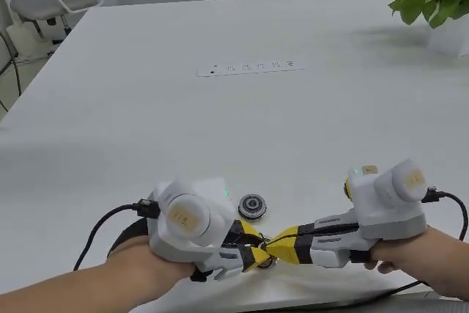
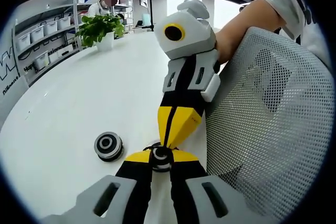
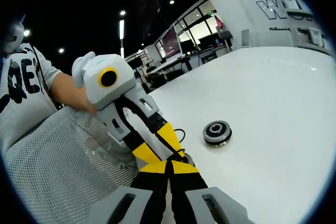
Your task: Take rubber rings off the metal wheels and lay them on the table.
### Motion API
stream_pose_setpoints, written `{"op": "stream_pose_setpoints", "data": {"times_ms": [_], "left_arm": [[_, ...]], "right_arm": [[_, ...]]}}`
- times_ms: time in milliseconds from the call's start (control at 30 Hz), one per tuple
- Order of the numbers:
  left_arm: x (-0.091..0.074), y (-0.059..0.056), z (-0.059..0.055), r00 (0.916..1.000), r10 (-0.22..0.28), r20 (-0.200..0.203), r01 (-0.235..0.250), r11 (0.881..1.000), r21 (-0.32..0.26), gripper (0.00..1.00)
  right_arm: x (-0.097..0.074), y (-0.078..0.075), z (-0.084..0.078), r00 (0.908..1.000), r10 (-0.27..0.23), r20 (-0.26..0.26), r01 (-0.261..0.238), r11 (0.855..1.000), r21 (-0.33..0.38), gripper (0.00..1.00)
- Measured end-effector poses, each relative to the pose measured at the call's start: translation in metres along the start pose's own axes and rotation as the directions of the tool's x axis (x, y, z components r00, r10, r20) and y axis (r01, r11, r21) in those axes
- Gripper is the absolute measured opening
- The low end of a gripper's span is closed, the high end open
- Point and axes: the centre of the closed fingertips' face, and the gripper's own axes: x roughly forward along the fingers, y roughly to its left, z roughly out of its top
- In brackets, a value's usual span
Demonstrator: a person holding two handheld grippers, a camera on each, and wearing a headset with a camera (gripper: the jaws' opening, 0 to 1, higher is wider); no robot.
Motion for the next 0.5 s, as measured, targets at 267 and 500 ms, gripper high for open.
{"op": "stream_pose_setpoints", "data": {"times_ms": [267,500], "left_arm": [[-0.0004,-0.0013,0.0007,1.0000,-0.007,0.003,0.007,1.000,-0.003,0.07],[-0.0006,-0.0023,0.0008,0.9999,-0.009,-0.012,0.009,0.999,0.037,0.08]], "right_arm": [[-0.0030,-0.0089,0.0002,0.9994,-0.034,0.005,0.034,0.999,0.000,0.00],[-0.0049,-0.0099,0.0009,0.9992,-0.040,0.010,0.040,0.999,0.009,0.00]]}}
